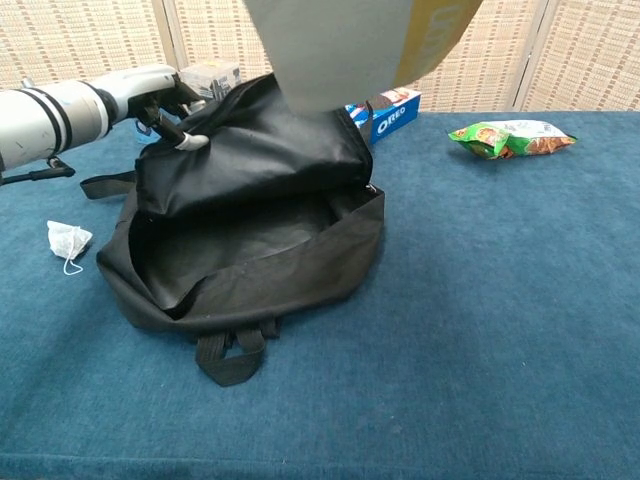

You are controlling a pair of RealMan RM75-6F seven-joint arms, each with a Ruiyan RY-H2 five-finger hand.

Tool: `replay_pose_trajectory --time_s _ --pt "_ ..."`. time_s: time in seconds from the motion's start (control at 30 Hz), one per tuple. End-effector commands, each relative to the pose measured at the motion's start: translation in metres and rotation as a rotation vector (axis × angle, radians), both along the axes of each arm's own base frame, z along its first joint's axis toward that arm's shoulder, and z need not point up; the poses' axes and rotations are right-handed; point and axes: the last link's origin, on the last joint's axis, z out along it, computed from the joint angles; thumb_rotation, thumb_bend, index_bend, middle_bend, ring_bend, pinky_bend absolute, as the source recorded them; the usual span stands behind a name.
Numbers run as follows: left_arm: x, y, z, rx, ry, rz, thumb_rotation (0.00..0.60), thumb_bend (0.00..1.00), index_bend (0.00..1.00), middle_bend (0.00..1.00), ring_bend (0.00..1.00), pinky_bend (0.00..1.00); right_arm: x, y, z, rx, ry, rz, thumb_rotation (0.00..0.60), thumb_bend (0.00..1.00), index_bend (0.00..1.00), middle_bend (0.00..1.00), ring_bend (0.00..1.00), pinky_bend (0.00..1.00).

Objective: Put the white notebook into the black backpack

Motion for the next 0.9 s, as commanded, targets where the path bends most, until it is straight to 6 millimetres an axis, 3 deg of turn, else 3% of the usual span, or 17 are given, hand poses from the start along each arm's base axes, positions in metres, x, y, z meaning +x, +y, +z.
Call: replay_pose_trajectory --time_s 0.03,0.47,0.9 --pt "0.005 0.005 -0.001 -0.001 0.014 0.003 0.600 0.43 0.77 0.31 0.29 0.11 0.009 -0.001 -0.020 0.066 0.018 0.020 0.600 0.51 0.64 0.40 0.18 0.12" --pt "0.018 0.016 0.002 -0.027 0.063 0.027 0.600 0.43 0.77 0.31 0.29 0.11 0.033 -0.022 -0.100 0.188 0.141 0.045 0.600 0.51 0.64 0.37 0.18 0.12" --pt "0.011 0.025 0.007 -0.020 0.048 0.100 0.600 0.43 0.76 0.32 0.29 0.11 0.022 -0.034 -0.156 0.124 0.332 0.080 0.600 0.51 0.64 0.33 0.16 0.12"
